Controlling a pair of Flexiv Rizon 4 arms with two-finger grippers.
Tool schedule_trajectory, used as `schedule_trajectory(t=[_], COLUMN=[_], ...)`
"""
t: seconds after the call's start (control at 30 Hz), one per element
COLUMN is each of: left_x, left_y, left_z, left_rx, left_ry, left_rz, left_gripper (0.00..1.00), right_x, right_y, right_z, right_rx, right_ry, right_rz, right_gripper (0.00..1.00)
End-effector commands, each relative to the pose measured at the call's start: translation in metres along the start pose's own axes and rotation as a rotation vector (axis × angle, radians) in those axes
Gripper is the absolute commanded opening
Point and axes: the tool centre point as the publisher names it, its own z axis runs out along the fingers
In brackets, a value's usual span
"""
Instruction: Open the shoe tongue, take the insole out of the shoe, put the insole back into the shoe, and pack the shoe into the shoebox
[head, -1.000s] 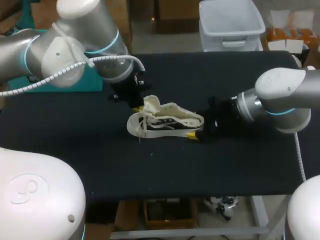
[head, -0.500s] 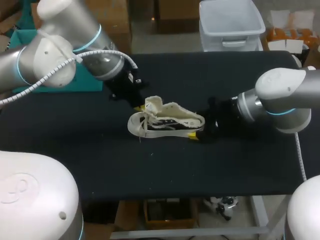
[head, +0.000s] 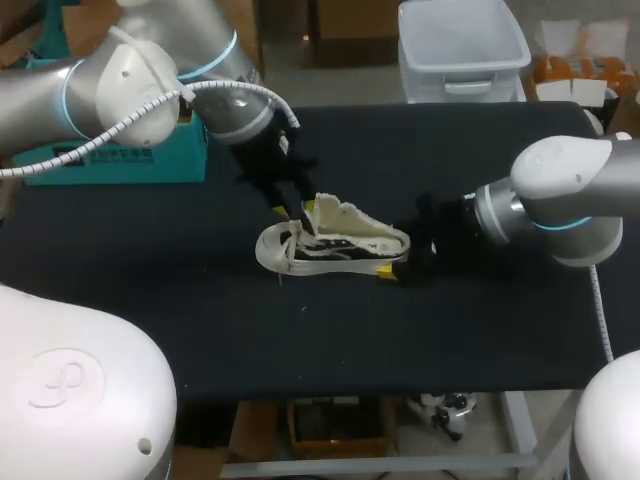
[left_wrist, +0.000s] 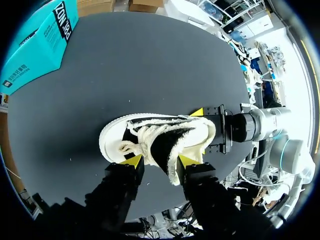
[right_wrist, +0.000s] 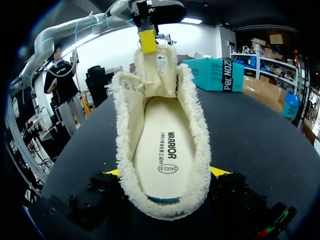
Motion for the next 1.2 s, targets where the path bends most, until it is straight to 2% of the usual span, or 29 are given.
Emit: schedule_trajectory(t=[0.03, 0.2, 0.27, 0.4, 0.43, 0.5, 0.57, 0.6, 0.73, 0.87, 0.93, 0.97, 1.03, 1.07, 1.1, 1.13, 1.17, 1.2], left_x=[0.005, 0.01, 0.013, 0.019, 0.021, 0.025, 0.03, 0.033, 0.047, 0.055, 0.059, 0.059, 0.06, 0.061, 0.059, 0.056, 0.052, 0.051], left_y=[-0.003, -0.003, -0.003, 0.002, 0.005, 0.008, 0.011, 0.012, 0.017, 0.023, 0.025, 0.026, 0.028, 0.027, 0.027, 0.028, 0.024, 0.023], left_z=[0.0, -0.008, -0.017, -0.037, -0.044, -0.051, -0.058, -0.06, -0.061, -0.055, -0.051, -0.051, -0.048, -0.048, -0.048, -0.048, -0.049, -0.049], left_rx=[-0.01, -0.002, 0.006, 0.007, -0.021, -0.033, -0.068, -0.072, -0.18, -0.246, -0.29, -0.296, -0.352, -0.391, -0.426, -0.456, -0.494, -0.511], left_ry=[-0.021, -0.024, -0.024, -0.026, -0.015, -0.023, -0.016, -0.023, -0.034, -0.082, -0.101, -0.102, -0.119, -0.119, -0.148, -0.179, -0.249, -0.283], left_rz=[0.009, 0.05, 0.071, 0.145, 0.192, 0.237, 0.319, 0.349, 0.558, 0.748, 0.891, 0.913, 1.132, 1.204, 1.348, 1.44, 1.496, 1.515], left_gripper=[0.48, 0.47, 0.44, 0.39, 0.39, 0.33, 0.07, 0.0, 0.0, 0.0, 0.0, 0.0, 0.0, 0.0, 0.0, 0.0, 0.0, 0.0], right_x=[-0.001, -0.001, -0.001, -0.001, -0.001, -0.001, -0.001, -0.001, -0.001, -0.001, -0.001, -0.001, -0.001, -0.001, -0.001, -0.001, -0.001, -0.001], right_y=[-0.005, -0.005, -0.005, -0.005, -0.005, -0.005, -0.005, -0.005, -0.005, -0.005, -0.005, -0.005, -0.005, -0.005, -0.005, -0.005, -0.005, -0.005], right_z=[-0.001, -0.001, -0.001, -0.001, -0.001, -0.001, -0.001, -0.001, -0.001, -0.001, -0.001, -0.001, -0.001, -0.001, -0.001, -0.001, -0.001, -0.001], right_rx=[-0.003, -0.003, -0.003, -0.003, -0.003, -0.003, -0.003, -0.003, -0.003, -0.003, -0.003, -0.003, -0.003, -0.003, -0.003, -0.003, -0.003, -0.003], right_ry=[0.002, 0.002, 0.002, 0.002, 0.002, 0.002, 0.002, 0.002, 0.002, 0.002, 0.002, 0.002, 0.002, 0.002, 0.002, 0.002, 0.002, 0.002], right_rz=[0.001, 0.001, 0.001, 0.001, 0.001, 0.001, 0.001, 0.001, 0.001, 0.001, 0.001, 0.001, 0.001, 0.001, 0.001, 0.001, 0.001, 0.001], right_gripper=[0.0, 0.0, 0.0, 0.0, 0.0, 0.0, 0.0, 0.0, 0.0, 0.0, 0.0, 0.0, 0.0, 0.0, 0.0, 0.0, 0.0, 0.0])
